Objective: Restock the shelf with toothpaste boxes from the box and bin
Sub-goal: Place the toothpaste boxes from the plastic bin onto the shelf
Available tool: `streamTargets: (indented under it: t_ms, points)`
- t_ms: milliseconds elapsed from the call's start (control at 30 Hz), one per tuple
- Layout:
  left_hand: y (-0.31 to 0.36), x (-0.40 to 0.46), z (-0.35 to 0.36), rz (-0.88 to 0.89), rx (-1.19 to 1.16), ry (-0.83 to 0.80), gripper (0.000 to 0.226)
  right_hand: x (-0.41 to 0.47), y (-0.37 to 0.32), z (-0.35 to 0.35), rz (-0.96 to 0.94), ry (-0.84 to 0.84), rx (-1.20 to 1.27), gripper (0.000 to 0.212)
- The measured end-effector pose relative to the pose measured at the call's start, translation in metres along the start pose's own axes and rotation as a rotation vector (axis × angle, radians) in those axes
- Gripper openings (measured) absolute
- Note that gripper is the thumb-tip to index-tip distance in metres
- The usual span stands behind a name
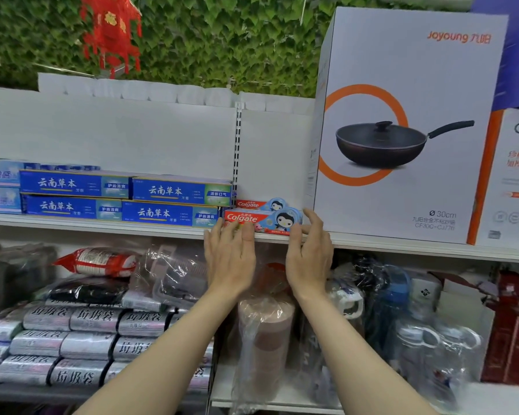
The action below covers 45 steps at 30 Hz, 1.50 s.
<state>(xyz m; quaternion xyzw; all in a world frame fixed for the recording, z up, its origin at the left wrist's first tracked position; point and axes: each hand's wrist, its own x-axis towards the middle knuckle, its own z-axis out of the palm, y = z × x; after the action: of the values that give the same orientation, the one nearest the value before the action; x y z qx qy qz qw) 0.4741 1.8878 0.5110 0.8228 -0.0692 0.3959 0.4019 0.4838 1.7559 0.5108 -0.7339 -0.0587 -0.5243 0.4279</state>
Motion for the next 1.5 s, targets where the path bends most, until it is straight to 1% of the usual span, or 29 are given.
streamTargets:
  t_ms: [100, 233, 300, 467, 600, 700, 800, 833, 867, 933, 967, 1000, 1100, 1133, 1200, 1267, 1300, 1333, 1400, 1433, 1467, 1500]
  points:
    - [-0.001, 0.006, 0.003, 0.028, 0.114, -0.035, 0.105, 0.002, 0.001, 0.004, 0.003, -0.106, -0.066, 0.050]
    - [-0.004, 0.016, 0.008, -0.015, 0.161, -0.107, 0.099, 0.008, 0.009, 0.008, 0.008, -0.272, -0.254, 0.064]
    - [-0.004, 0.018, 0.009, -0.024, 0.177, -0.133, 0.097, 0.010, 0.009, 0.009, 0.015, -0.325, -0.304, 0.064]
    - [-0.002, 0.018, 0.007, -0.019, 0.201, -0.168, 0.088, 0.010, 0.004, 0.008, 0.048, -0.373, -0.353, 0.059]
    - [-0.001, 0.020, 0.004, -0.036, 0.187, -0.187, 0.092, 0.010, 0.002, 0.008, 0.063, -0.385, -0.339, 0.059]
    - [0.003, 0.018, -0.002, -0.052, 0.143, -0.200, 0.093, 0.011, -0.003, 0.007, 0.081, -0.362, -0.287, 0.060]
    - [0.005, 0.015, -0.015, -0.074, 0.081, -0.175, 0.103, 0.009, -0.018, 0.007, 0.130, -0.353, -0.137, 0.071]
    - [0.007, 0.014, -0.022, -0.073, 0.046, -0.151, 0.101, 0.008, -0.025, 0.008, 0.156, -0.364, -0.068, 0.068]
    - [0.010, 0.011, -0.031, -0.079, 0.001, -0.136, 0.091, 0.007, -0.032, 0.010, 0.183, -0.376, 0.008, 0.062]
    - [0.015, 0.009, -0.049, -0.140, -0.100, -0.082, 0.065, 0.003, -0.046, 0.016, 0.226, -0.404, 0.149, 0.051]
    - [0.011, 0.010, -0.057, -0.188, -0.165, -0.053, 0.060, 0.001, -0.055, 0.020, 0.232, -0.421, 0.207, 0.048]
    - [0.004, 0.012, -0.066, -0.260, -0.244, -0.040, 0.060, -0.003, -0.065, 0.027, 0.233, -0.436, 0.260, 0.046]
    - [-0.023, 0.014, -0.098, -0.494, -0.473, 0.014, 0.078, -0.020, -0.099, 0.051, 0.309, -0.516, 0.428, 0.038]
    - [-0.036, 0.013, -0.108, -0.553, -0.523, 0.042, 0.073, -0.028, -0.109, 0.062, 0.345, -0.553, 0.479, 0.036]
    - [-0.063, 0.005, -0.130, -0.642, -0.620, 0.073, 0.051, -0.048, -0.129, 0.086, 0.402, -0.657, 0.564, 0.033]
    - [-0.096, -0.004, -0.152, -0.706, -0.631, 0.123, 0.035, -0.074, -0.147, 0.115, 0.451, -0.763, 0.615, 0.023]
    - [-0.111, -0.009, -0.164, -0.721, -0.610, 0.154, 0.033, -0.088, -0.156, 0.129, 0.464, -0.807, 0.616, 0.024]
    - [-0.123, -0.015, -0.178, -0.729, -0.583, 0.187, 0.034, -0.103, -0.164, 0.146, 0.473, -0.859, 0.606, 0.030]
    - [-0.155, -0.026, -0.204, -0.772, -0.548, 0.237, 0.034, -0.135, -0.180, 0.178, 0.483, -0.962, 0.588, 0.052]
    - [-0.174, -0.031, -0.216, -0.807, -0.539, 0.246, 0.034, -0.152, -0.187, 0.194, 0.483, -1.019, 0.577, 0.059]
    - [-0.191, -0.036, -0.229, -0.840, -0.532, 0.250, 0.033, -0.169, -0.195, 0.207, 0.483, -1.069, 0.568, 0.060]
    - [-0.210, -0.041, -0.242, -0.885, -0.519, 0.263, 0.036, -0.185, -0.205, 0.218, 0.490, -1.119, 0.563, 0.055]
